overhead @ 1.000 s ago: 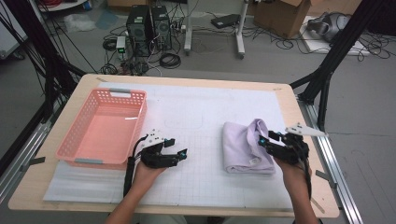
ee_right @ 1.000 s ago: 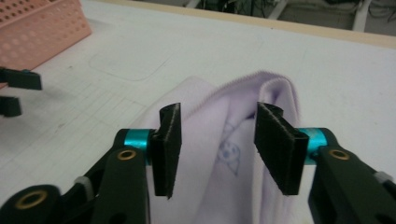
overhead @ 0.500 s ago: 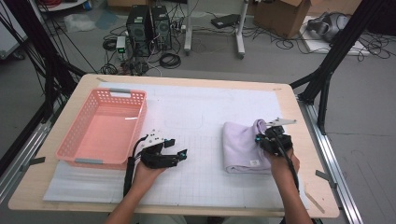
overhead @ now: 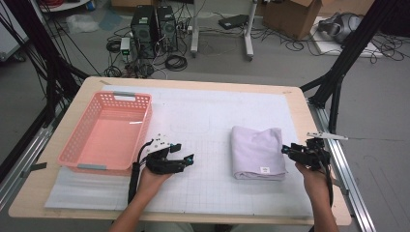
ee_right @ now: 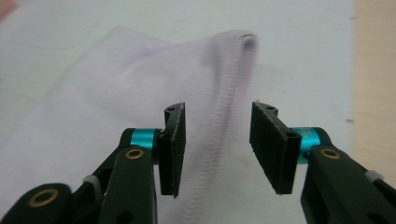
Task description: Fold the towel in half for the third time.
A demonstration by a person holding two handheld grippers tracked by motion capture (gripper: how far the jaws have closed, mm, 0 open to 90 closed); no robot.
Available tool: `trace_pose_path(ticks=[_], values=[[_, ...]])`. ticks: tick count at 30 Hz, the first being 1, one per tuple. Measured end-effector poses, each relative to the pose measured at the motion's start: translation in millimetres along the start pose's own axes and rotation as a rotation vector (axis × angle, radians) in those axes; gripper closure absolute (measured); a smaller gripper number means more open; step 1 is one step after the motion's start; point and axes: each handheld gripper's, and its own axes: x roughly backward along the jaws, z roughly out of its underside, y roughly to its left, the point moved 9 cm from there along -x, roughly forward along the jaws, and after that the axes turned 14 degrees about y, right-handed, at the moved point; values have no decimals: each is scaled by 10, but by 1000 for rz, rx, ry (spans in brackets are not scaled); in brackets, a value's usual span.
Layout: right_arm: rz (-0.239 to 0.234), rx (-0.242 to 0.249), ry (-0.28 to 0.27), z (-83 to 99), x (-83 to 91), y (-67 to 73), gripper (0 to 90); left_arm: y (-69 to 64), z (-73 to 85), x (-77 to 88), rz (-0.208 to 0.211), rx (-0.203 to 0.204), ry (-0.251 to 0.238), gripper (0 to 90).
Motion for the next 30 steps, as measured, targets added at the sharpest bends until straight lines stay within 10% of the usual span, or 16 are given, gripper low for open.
trace_pose_path(ticks=[7,13,18,22,30], values=[[-3,47,98,250,-289,27,842,-1,-1,9,-1,-4,0,303],[50,17,197,384,-175,-102,825,5,4,-6,-3,-3,4,303],[145,46,81,29,-5,-125,546,-19,3,-20,1,-5,5,303],[117,137,-20,-315,-113,-5,608,-22,9,-22,3,-6,9,303],[92,275,107,-505,-725,234,652,-26,12,-27,6,-4,11,303]])
